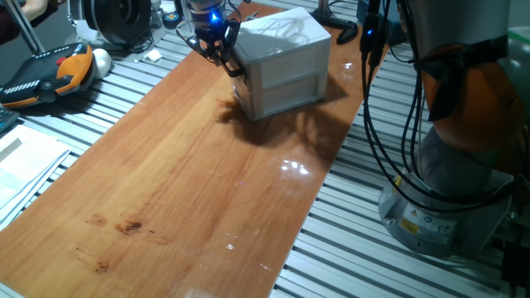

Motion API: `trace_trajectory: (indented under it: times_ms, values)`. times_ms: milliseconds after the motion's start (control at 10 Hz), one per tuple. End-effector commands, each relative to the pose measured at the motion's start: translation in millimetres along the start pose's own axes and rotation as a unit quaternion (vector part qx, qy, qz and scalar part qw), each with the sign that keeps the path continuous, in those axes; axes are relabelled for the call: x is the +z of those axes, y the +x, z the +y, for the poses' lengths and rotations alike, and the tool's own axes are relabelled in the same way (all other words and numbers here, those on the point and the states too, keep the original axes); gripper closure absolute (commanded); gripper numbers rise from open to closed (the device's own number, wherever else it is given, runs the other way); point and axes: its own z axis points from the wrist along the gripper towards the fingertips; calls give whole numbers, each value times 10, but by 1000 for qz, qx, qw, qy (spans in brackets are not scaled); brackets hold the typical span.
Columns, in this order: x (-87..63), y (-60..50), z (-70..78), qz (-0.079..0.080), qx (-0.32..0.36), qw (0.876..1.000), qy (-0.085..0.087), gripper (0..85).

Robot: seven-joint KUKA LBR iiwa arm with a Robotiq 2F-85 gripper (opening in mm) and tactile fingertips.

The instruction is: Grasp the handle and open the drawer

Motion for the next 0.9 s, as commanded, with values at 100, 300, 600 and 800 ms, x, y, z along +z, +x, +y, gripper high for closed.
trace_trajectory:
  times_ms: [100, 300, 600, 800]
  values:
    - [3, 1, -4, 0, 0, 1000, 0, 673]
    - [1, 1, -7, -1, -6, 1000, 1, 743]
    - [-4, 2, -17, 1, -8, 1000, 2, 843]
    - [-4, 2, -18, 2, 1, 1000, 2, 843]
